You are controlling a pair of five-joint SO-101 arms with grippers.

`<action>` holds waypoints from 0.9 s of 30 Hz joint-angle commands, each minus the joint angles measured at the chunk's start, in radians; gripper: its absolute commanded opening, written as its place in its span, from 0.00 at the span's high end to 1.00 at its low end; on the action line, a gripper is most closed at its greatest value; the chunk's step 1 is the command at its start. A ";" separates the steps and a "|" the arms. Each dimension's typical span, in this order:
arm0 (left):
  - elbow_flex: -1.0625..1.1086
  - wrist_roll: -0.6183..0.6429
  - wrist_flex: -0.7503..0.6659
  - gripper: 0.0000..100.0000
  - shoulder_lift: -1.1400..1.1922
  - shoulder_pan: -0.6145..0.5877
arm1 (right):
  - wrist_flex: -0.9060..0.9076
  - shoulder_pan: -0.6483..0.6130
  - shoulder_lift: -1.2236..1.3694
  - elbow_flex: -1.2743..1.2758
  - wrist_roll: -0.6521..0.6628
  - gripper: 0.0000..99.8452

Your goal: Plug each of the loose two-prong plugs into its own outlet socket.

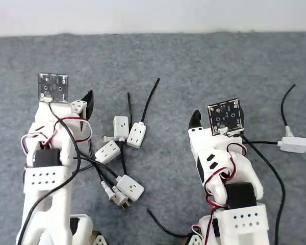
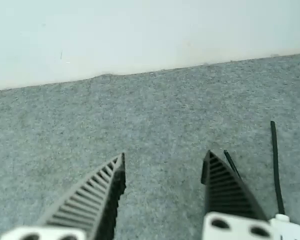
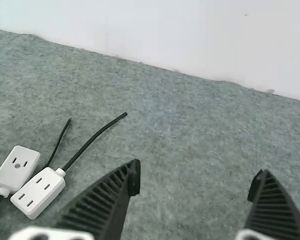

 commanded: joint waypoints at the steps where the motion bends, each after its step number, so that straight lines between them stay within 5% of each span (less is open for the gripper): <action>1: 0.002 0.012 -0.028 0.76 -0.069 0.005 | -0.019 -0.001 0.010 -0.061 0.012 0.66; 27: 0.041 0.008 -0.091 0.76 -0.072 -0.002 | -0.021 -0.002 0.038 -0.061 0.012 0.66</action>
